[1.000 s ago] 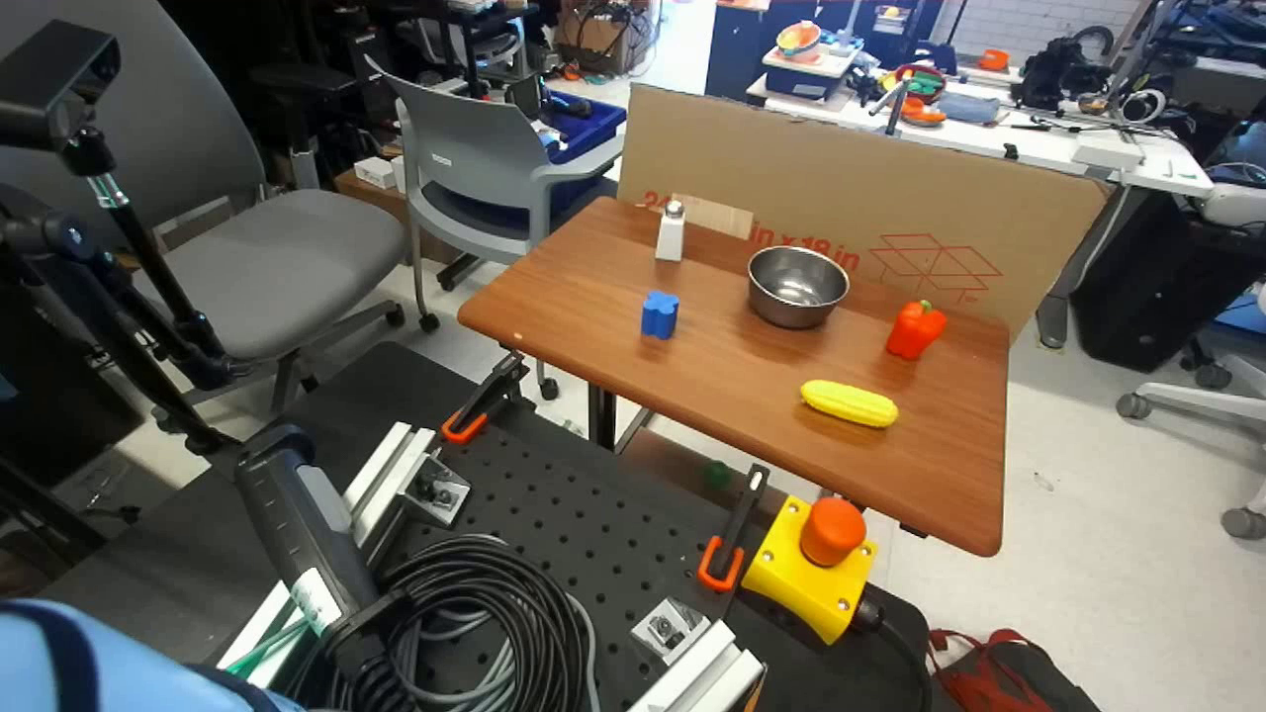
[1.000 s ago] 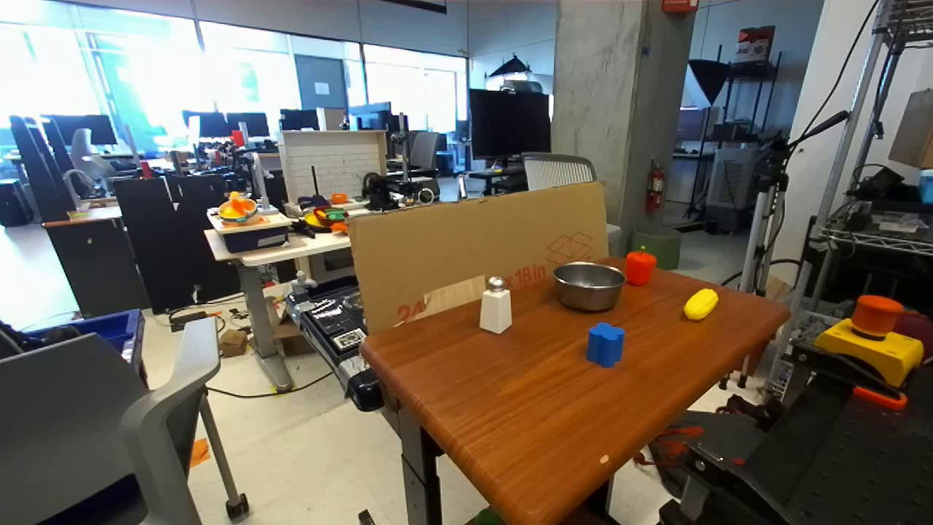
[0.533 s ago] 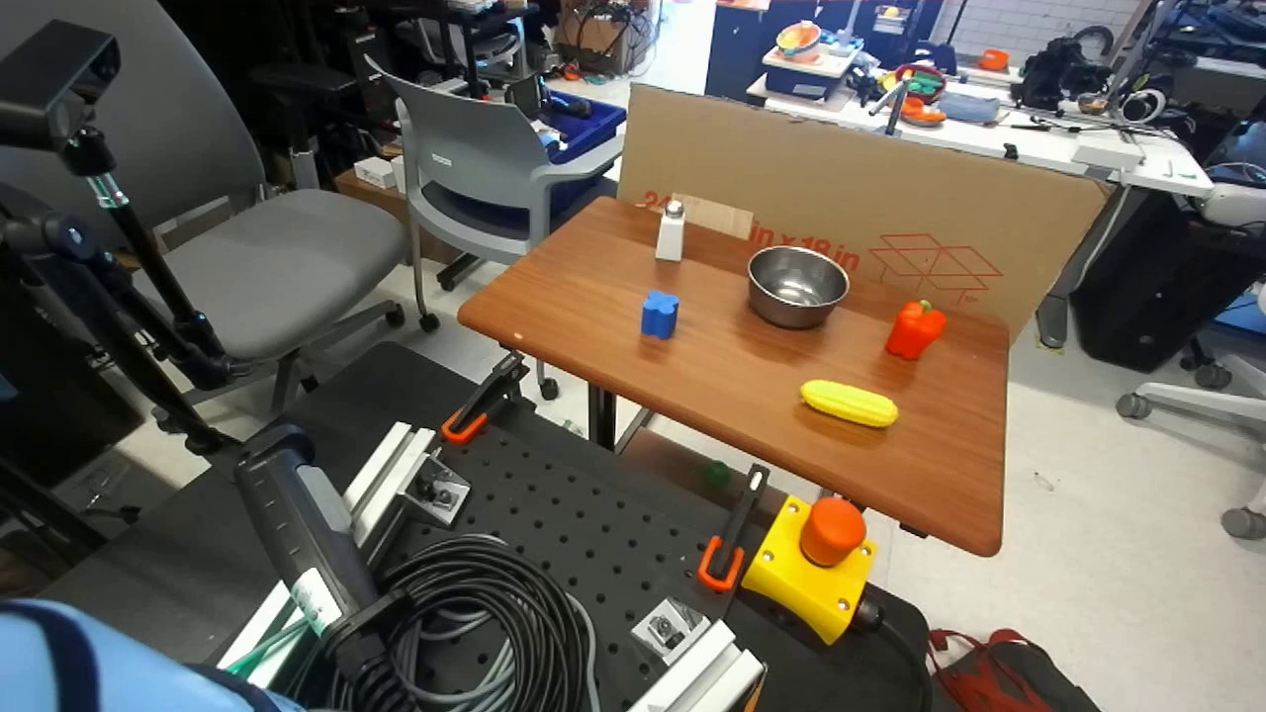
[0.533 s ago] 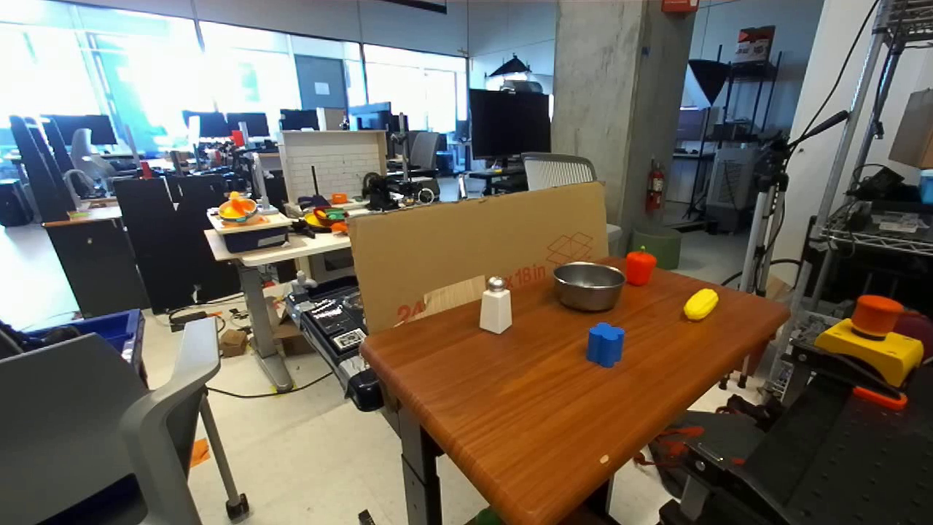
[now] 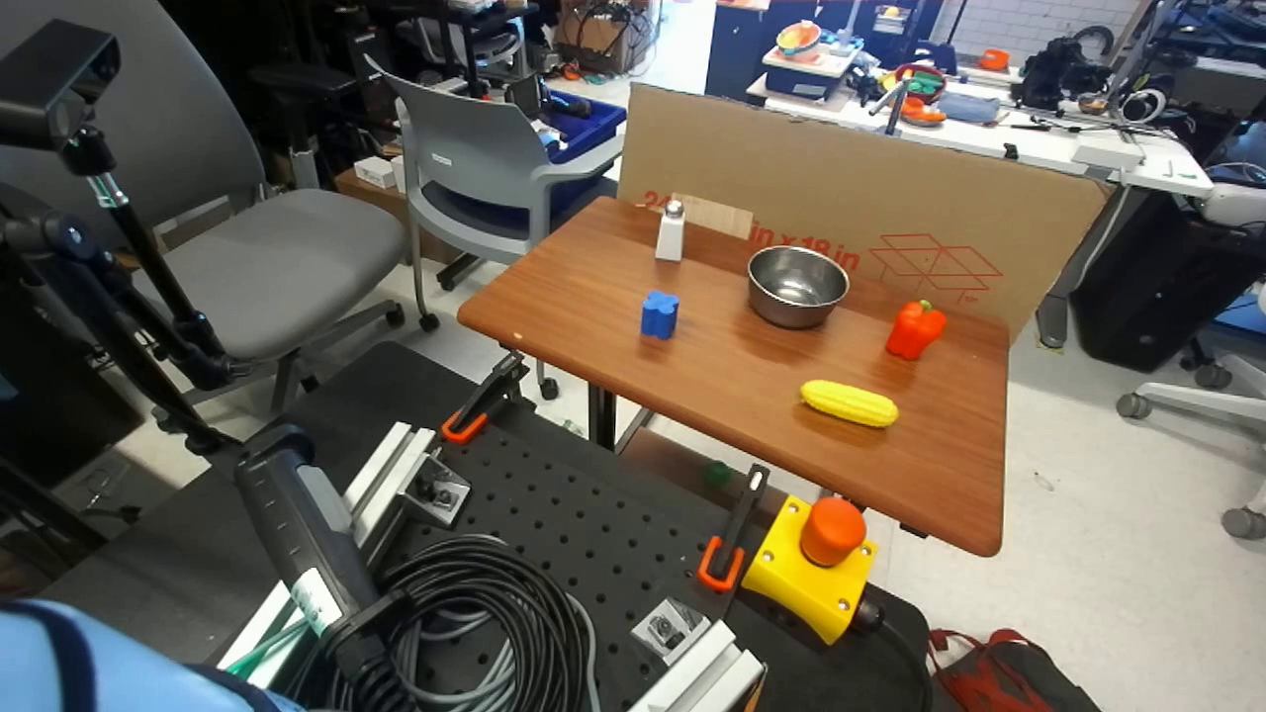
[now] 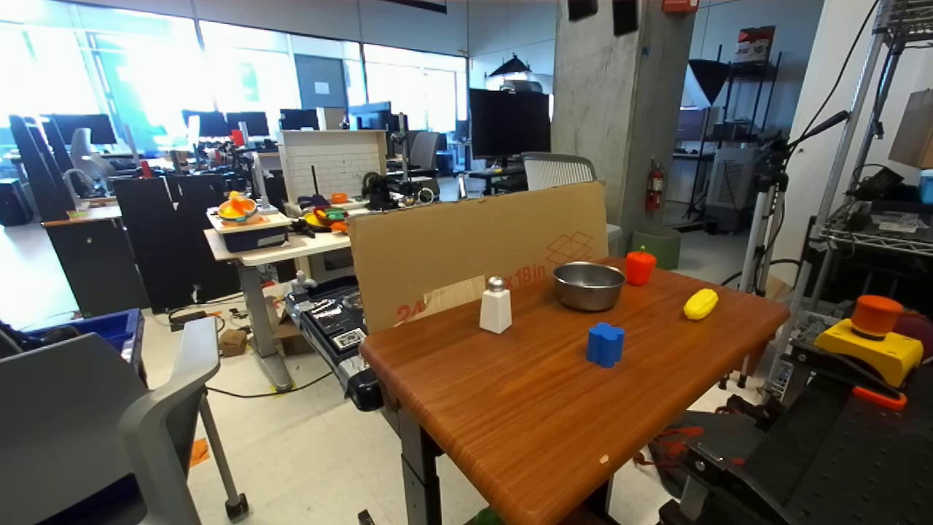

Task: Pick up the salt cellar and put it in the bowl

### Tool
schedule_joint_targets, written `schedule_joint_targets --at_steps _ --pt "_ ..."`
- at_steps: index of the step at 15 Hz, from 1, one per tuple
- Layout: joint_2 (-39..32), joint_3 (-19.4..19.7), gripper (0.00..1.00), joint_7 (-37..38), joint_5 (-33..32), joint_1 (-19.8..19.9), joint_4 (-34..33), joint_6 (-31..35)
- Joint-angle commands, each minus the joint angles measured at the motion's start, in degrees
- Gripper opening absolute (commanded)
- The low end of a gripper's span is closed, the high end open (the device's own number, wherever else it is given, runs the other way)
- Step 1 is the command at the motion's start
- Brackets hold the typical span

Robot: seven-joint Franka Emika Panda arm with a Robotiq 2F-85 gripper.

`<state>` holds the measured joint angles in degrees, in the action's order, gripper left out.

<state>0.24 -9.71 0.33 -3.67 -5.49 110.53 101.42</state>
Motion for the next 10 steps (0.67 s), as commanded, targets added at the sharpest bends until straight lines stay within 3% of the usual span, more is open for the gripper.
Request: schedule_joint_targets --at_steps 1,10 --pt "-8.46 0.97 1.00 0.16 -2.72 -0.81 -3.61 5.44" --pt "-25.03 3.95 1.00 0.95 -4.85 -1.25 -13.49 10.25"
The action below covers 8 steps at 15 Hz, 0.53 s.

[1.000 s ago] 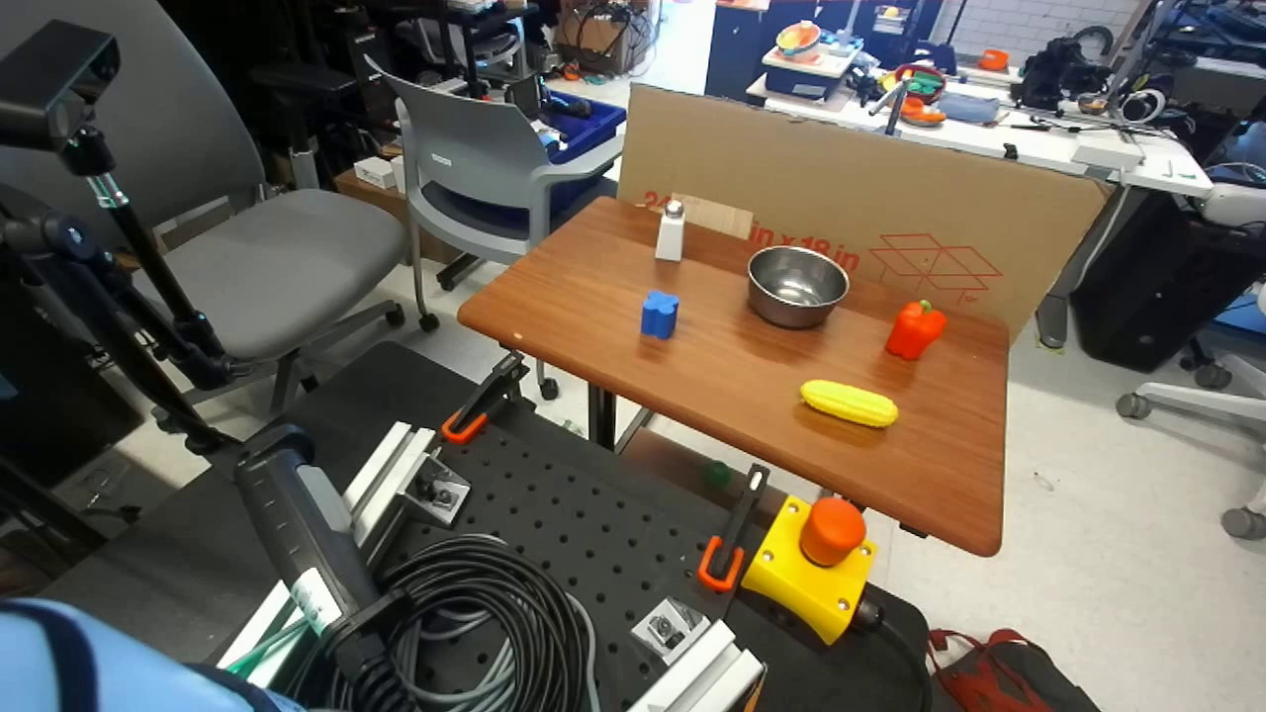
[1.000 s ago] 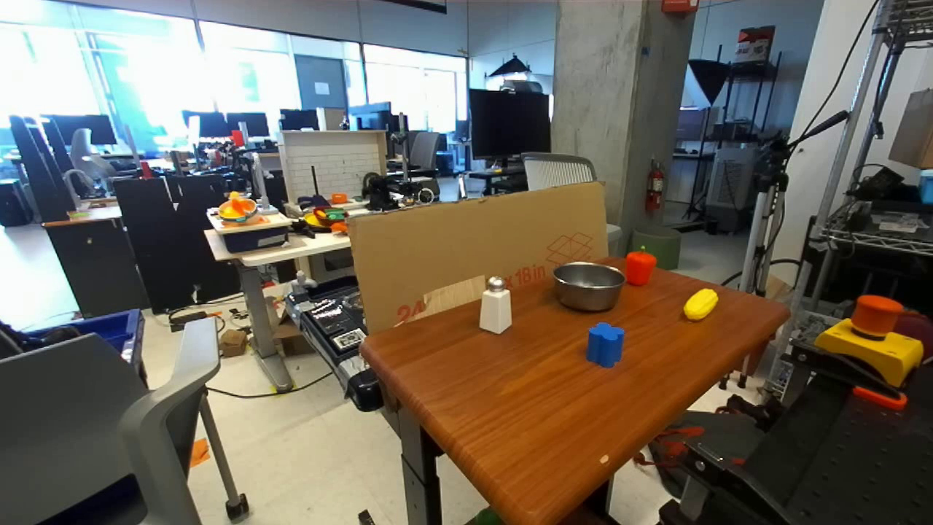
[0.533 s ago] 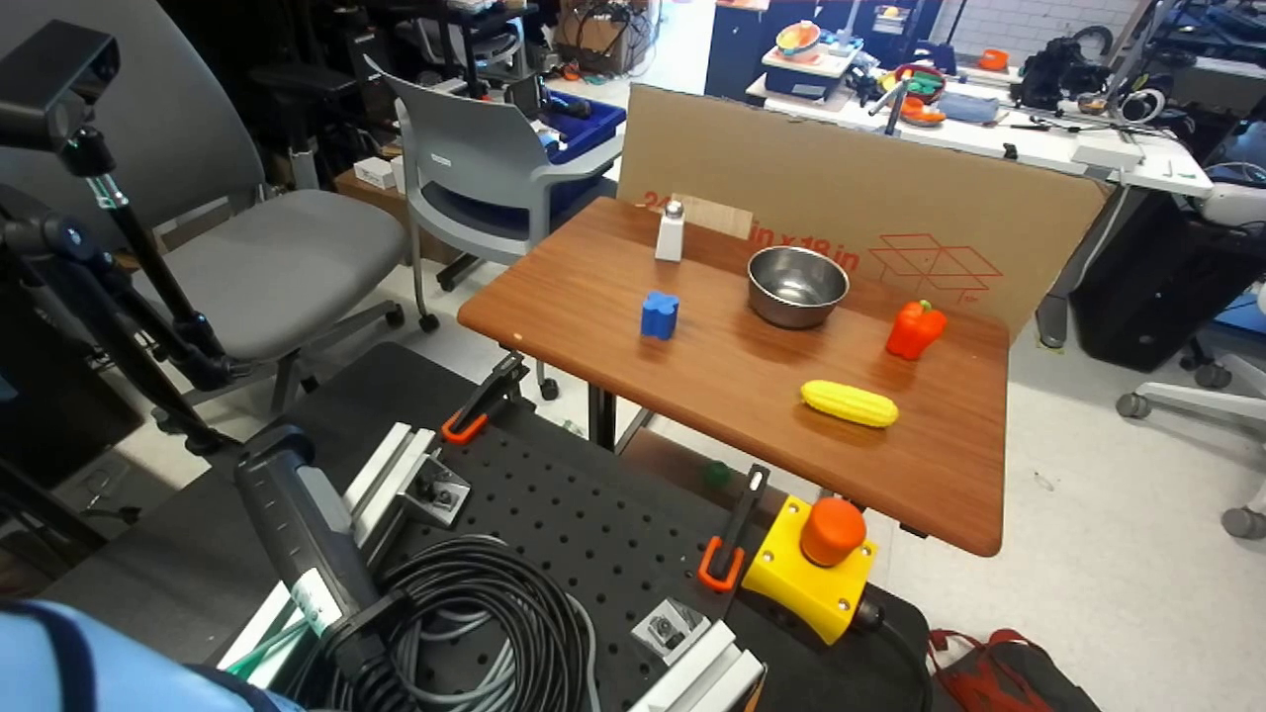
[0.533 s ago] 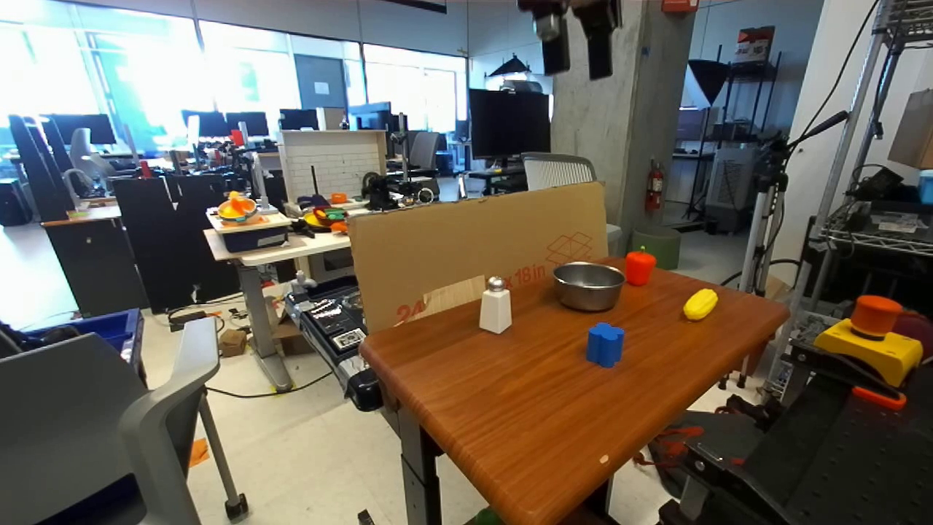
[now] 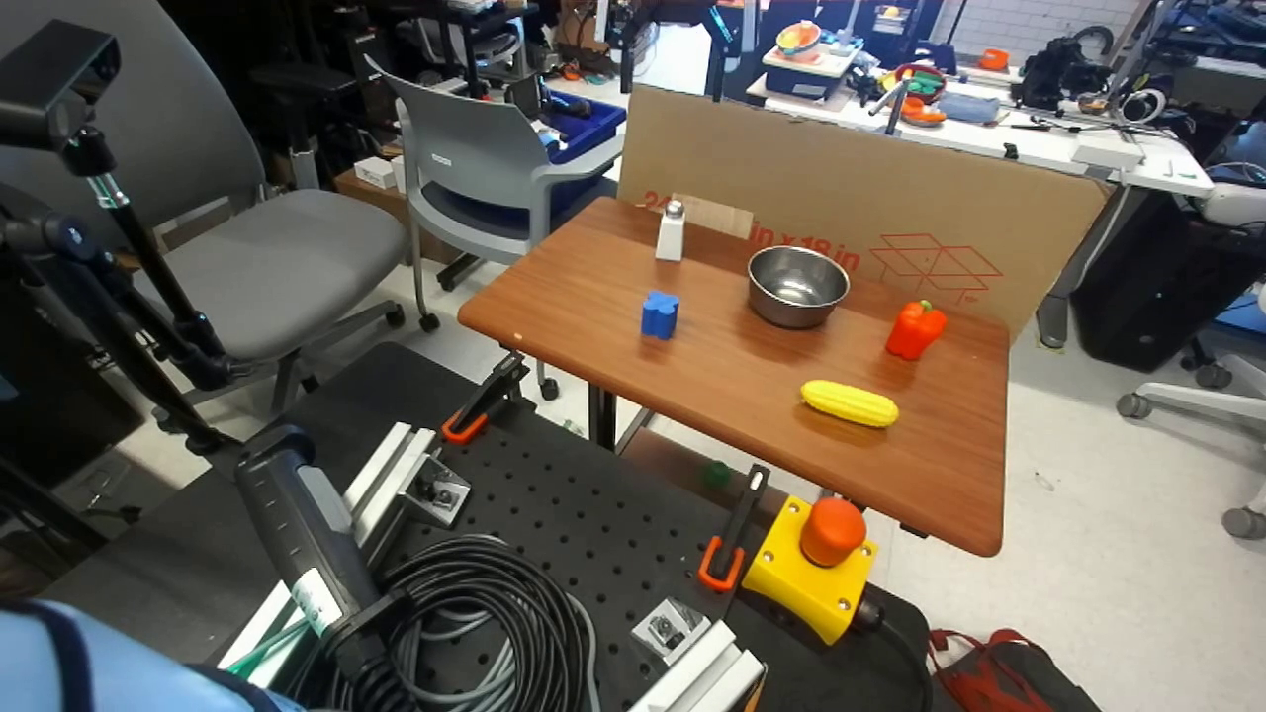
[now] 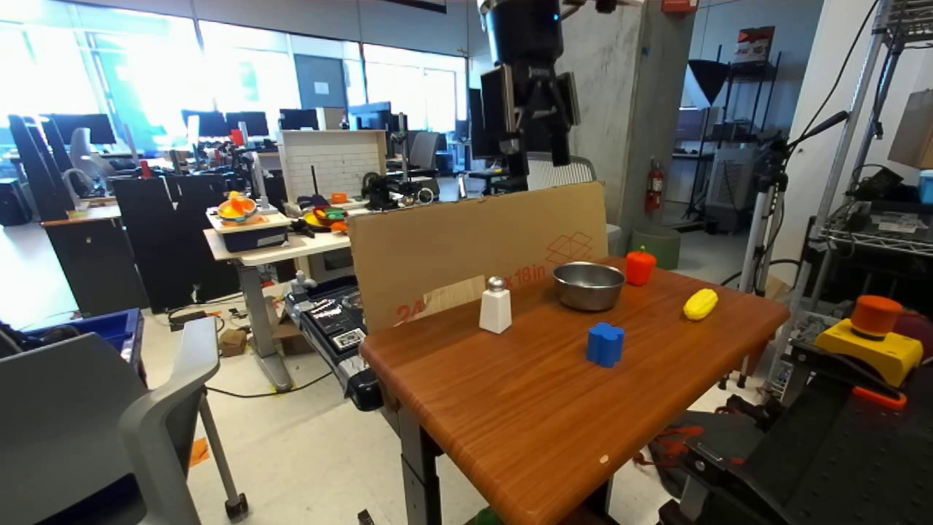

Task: Pick up the salt cellar and put it in the bowl

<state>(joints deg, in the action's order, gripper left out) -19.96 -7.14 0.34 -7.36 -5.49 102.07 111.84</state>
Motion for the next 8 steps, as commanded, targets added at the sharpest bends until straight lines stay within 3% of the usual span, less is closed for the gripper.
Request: schedule_joint_targets --at_steps 1,8 --pt "-6.34 1.70 1.00 0.97 -1.37 -1.36 -6.08 -0.36" --pt "-15.52 3.57 1.00 3.53 -3.05 -3.90 -12.57 0.02"
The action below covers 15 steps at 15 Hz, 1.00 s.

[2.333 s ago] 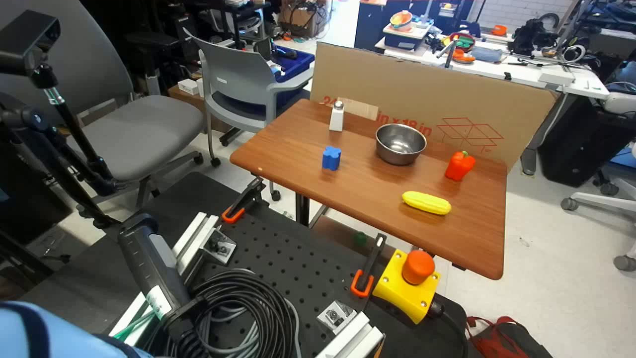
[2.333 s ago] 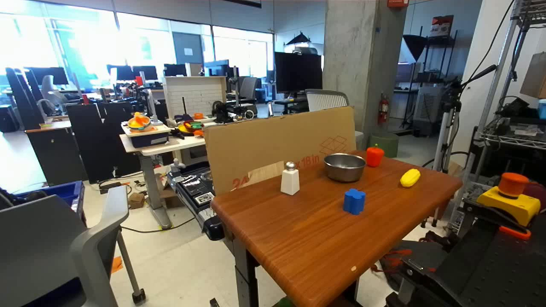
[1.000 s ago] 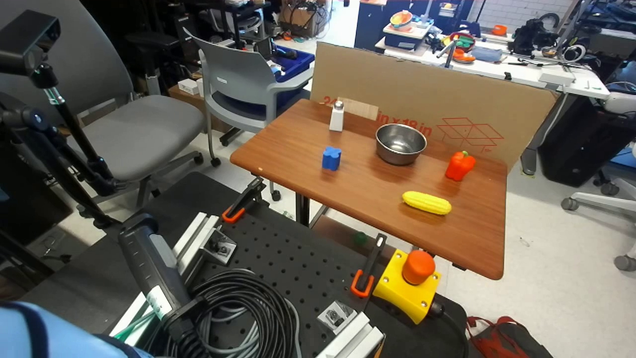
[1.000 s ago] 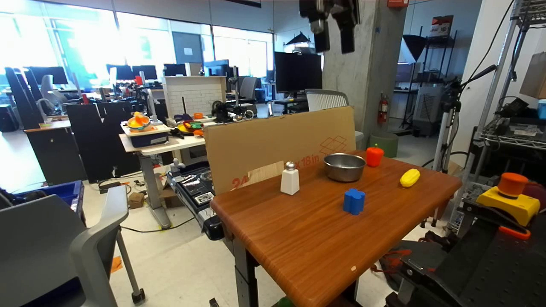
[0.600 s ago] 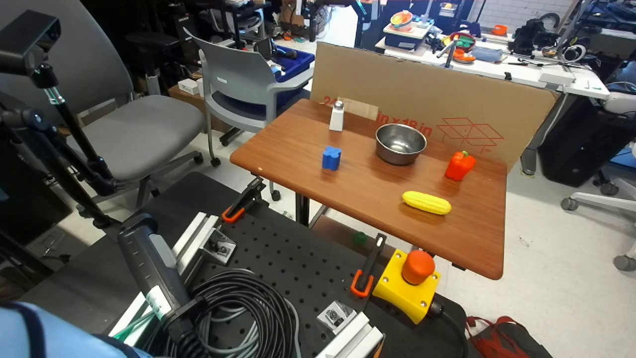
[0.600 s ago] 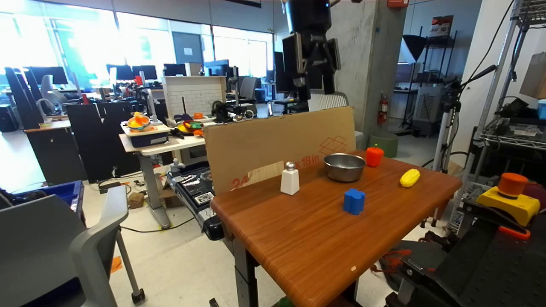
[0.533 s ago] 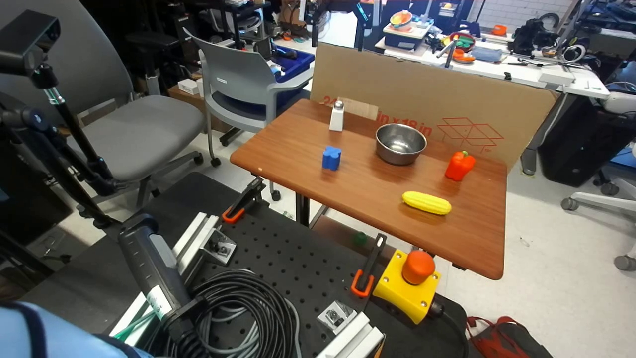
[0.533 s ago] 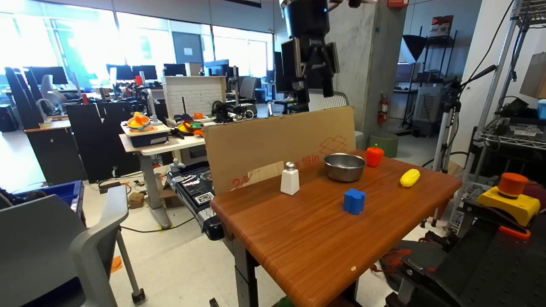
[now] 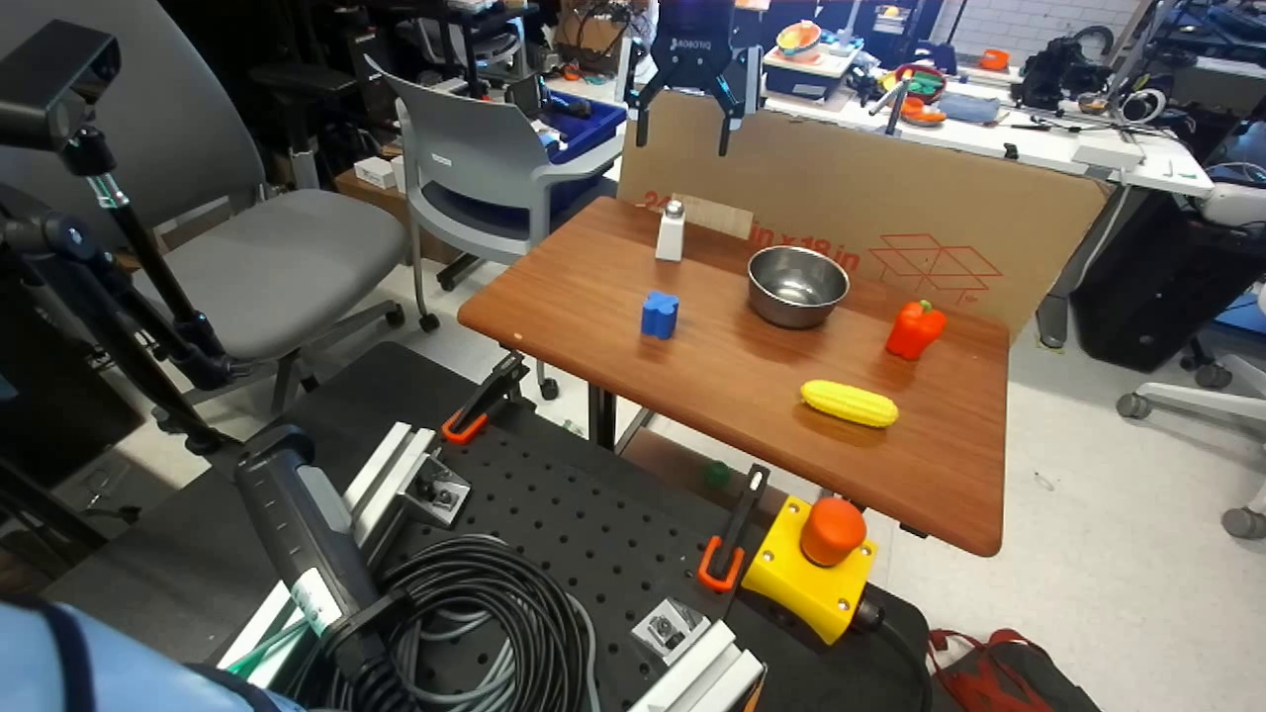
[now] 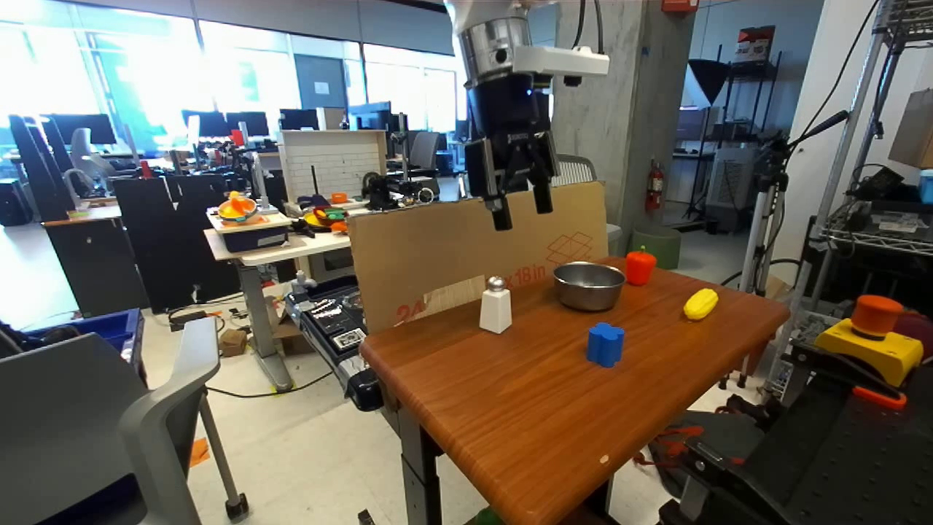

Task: Pick up the salt cellar and put it in the bowl

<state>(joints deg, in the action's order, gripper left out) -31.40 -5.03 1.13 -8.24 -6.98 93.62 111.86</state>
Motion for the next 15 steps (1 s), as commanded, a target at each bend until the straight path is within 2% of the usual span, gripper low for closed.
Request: schedule_joint_targets --at_steps 1,6,15 --pt "-5.40 1.73 1.00 3.55 -2.69 -3.01 -4.93 0.20" --pt "-11.52 2.85 1.00 5.93 -3.35 -5.09 -9.80 -0.76" --pt "-19.77 4.26 1.00 8.75 -2.33 -5.74 -17.86 -0.86"
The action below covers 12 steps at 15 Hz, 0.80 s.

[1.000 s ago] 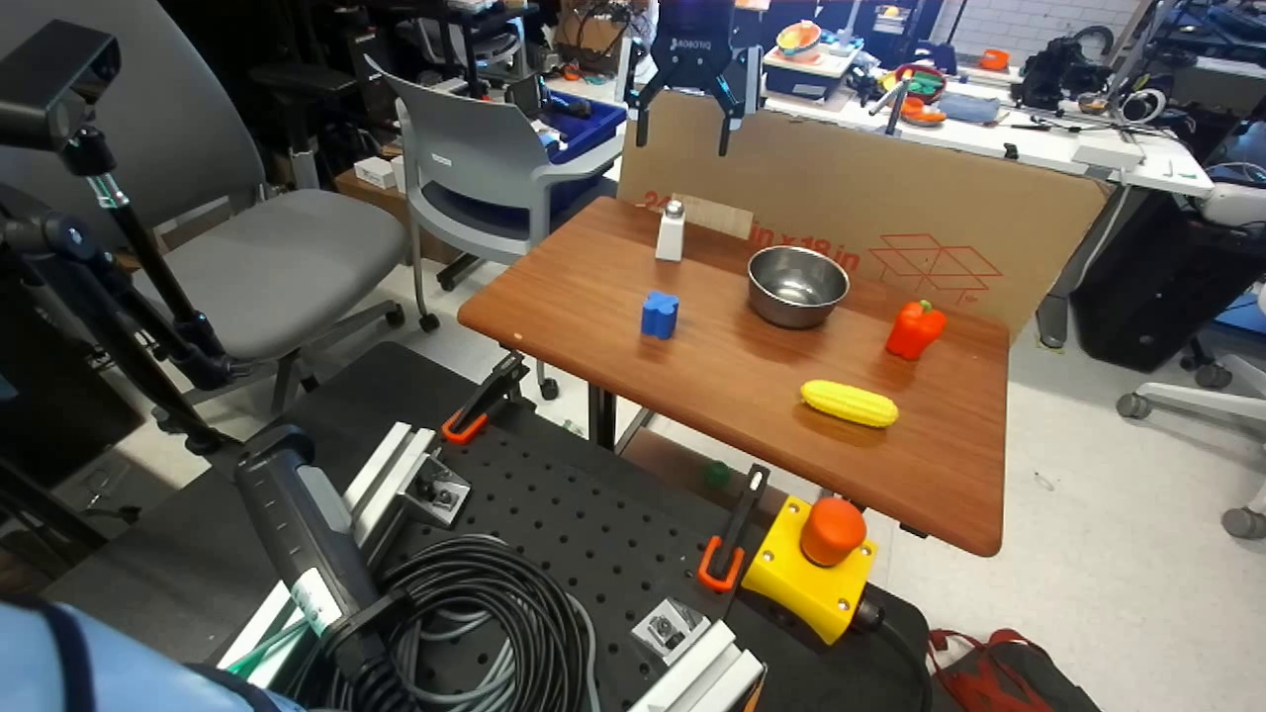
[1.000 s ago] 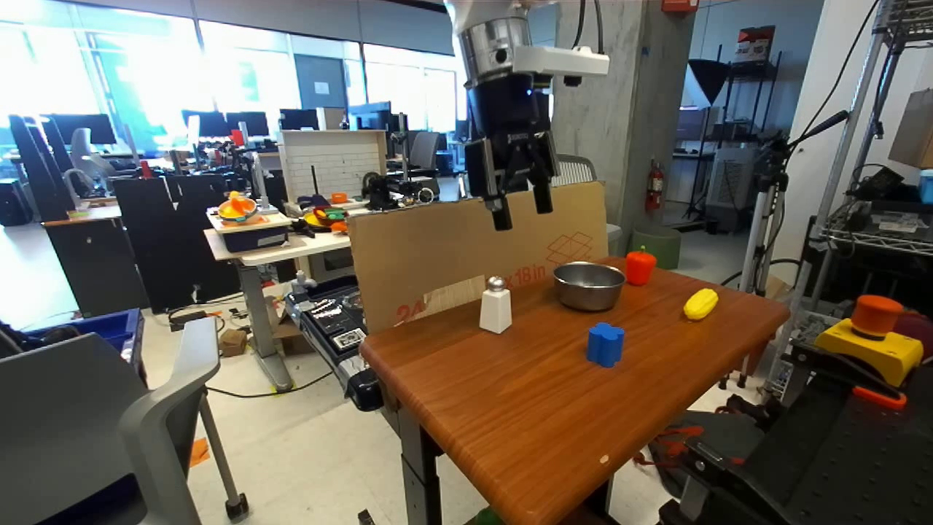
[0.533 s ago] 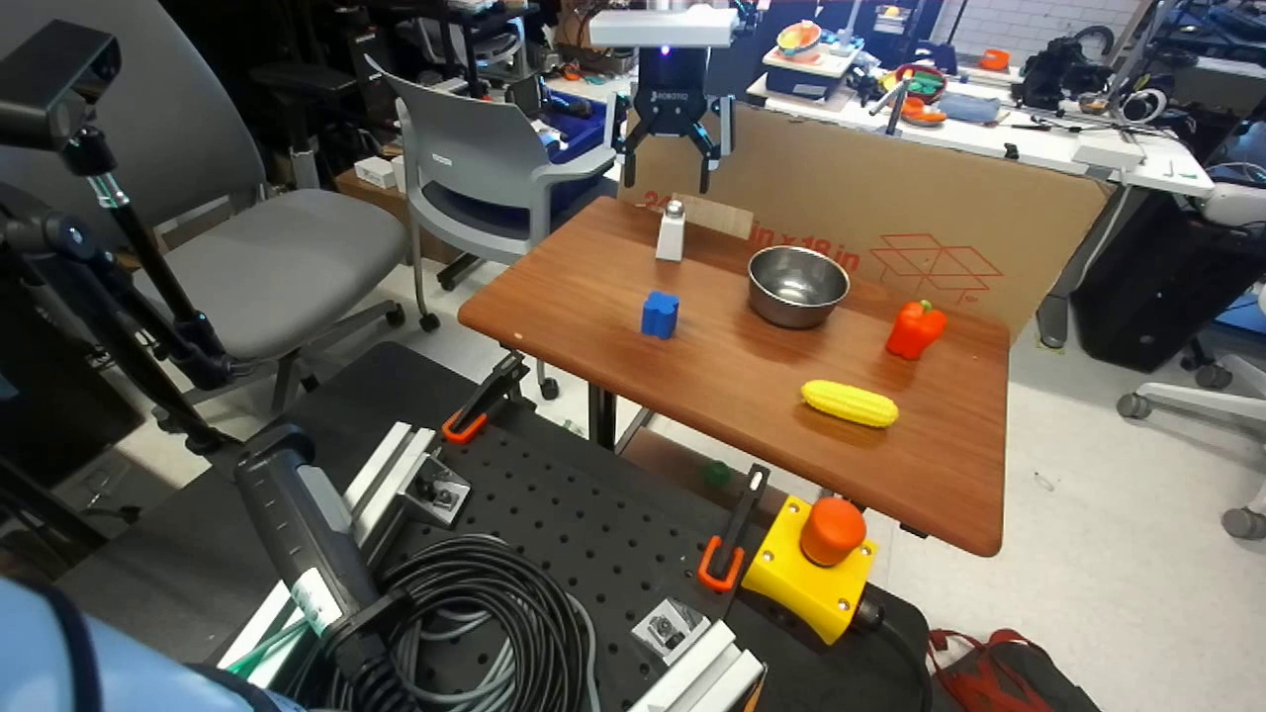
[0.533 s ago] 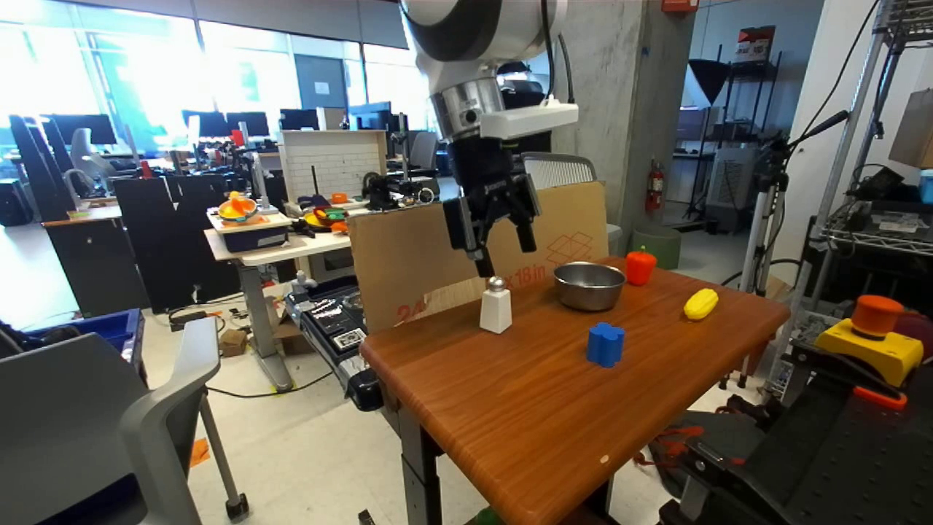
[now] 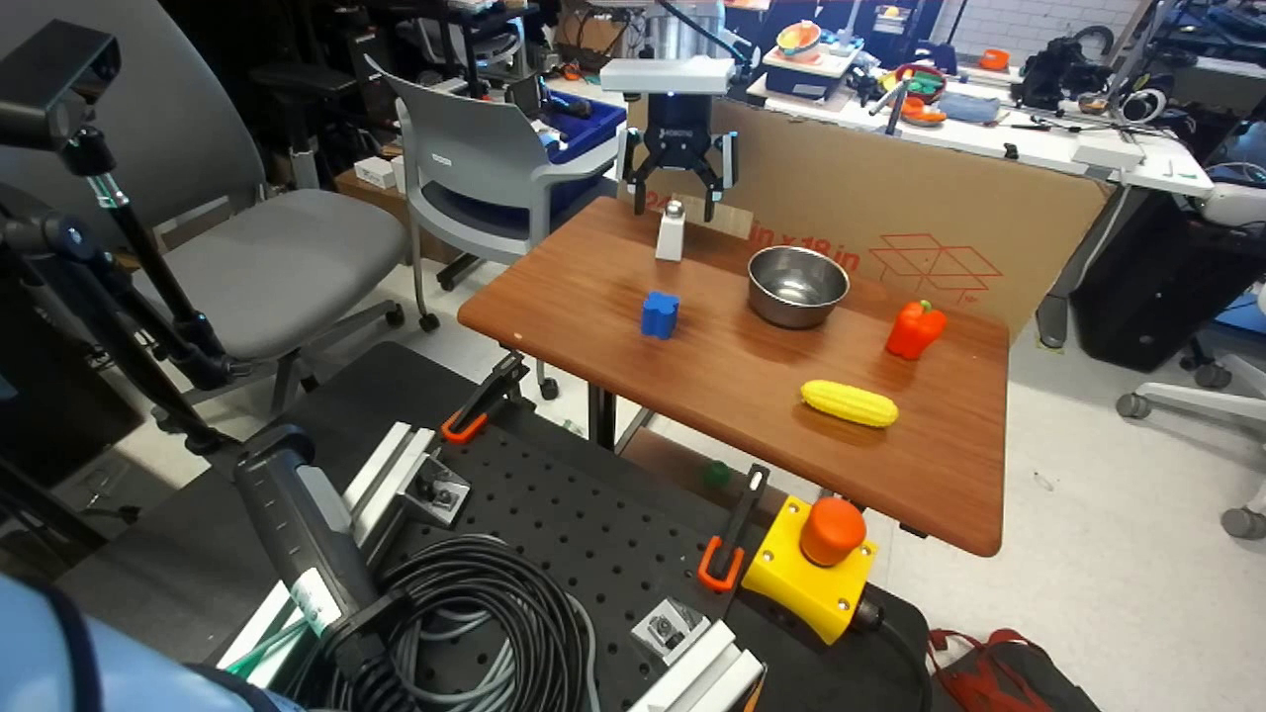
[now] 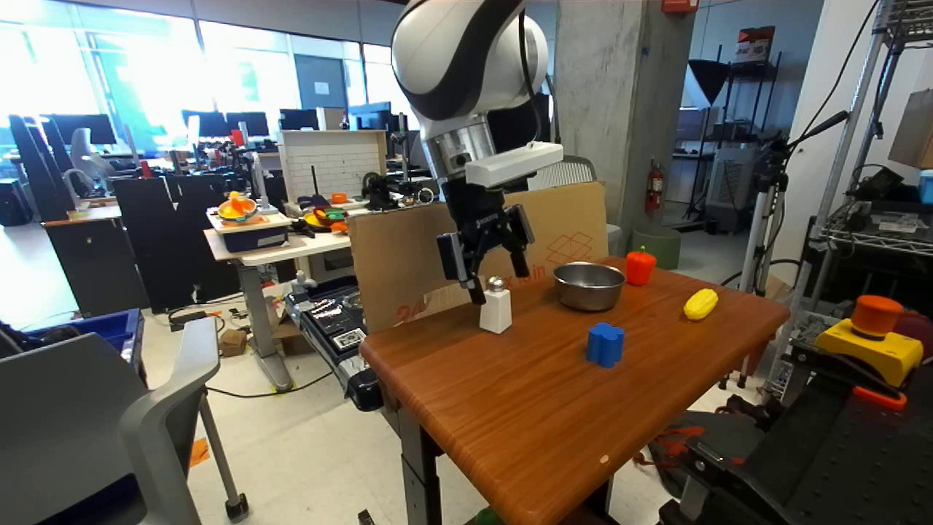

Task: Pick up the salt cellar and put it in the bowl

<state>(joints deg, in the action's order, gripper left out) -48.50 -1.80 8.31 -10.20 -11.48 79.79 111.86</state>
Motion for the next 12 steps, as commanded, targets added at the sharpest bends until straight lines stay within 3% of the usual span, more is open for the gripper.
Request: schedule_joint_targets --at_steps 1,2,10,12 --pt "-3.14 1.04 0.87 1.62 -0.32 -1.31 -4.64 -1.01" --pt "-3.56 0.92 0.74 1.51 -0.14 -1.32 -5.26 -0.83" --pt "-3.89 0.89 0.12 0.65 -0.10 -1.85 -7.82 -3.36" --pt "-2.49 0.48 0.09 -0.89 0.44 -1.01 -7.49 -5.42"
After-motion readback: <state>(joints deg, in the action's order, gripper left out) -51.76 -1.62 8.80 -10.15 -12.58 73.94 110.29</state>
